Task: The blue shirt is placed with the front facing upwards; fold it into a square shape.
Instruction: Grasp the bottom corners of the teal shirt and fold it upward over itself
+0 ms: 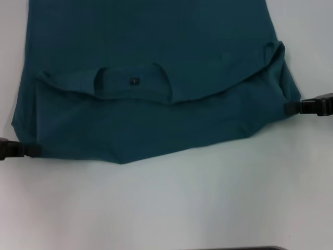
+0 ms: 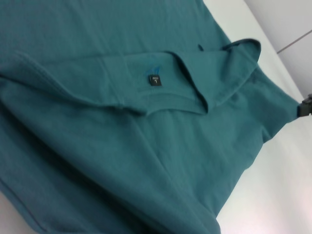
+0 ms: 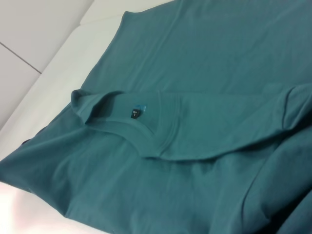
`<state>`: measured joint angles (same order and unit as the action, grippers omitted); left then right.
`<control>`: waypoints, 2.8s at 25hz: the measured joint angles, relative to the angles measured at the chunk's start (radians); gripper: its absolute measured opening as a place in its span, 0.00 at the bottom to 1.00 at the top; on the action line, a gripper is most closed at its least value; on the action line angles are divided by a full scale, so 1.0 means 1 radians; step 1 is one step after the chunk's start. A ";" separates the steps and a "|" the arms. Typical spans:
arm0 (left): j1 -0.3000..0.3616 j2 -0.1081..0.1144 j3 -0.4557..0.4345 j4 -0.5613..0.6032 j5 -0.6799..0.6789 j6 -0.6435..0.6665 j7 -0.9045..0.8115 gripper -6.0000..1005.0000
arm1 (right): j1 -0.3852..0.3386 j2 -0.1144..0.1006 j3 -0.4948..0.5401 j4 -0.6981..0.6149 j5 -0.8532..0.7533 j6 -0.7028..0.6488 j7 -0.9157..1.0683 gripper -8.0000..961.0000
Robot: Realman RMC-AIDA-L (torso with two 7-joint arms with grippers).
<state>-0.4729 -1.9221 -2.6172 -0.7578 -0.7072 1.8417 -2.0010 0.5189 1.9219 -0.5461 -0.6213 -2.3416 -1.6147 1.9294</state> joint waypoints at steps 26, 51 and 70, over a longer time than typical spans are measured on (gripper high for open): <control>-0.113 -0.011 -0.163 0.025 -0.077 -0.179 -0.002 0.01 | 0.060 0.006 0.072 0.017 0.178 0.183 0.032 0.09; -0.196 -0.081 -0.149 0.060 -0.207 -0.585 0.053 0.01 | 0.170 0.060 0.077 0.090 0.317 0.549 0.035 0.10; -0.222 -0.159 -0.097 0.057 -0.378 -0.870 0.184 0.01 | 0.263 0.120 0.067 0.119 0.399 0.801 -0.046 0.11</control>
<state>-0.6949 -2.0814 -2.7138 -0.7004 -1.0849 0.9717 -1.8169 0.7822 2.0420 -0.4787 -0.5023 -1.9427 -0.8135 1.8837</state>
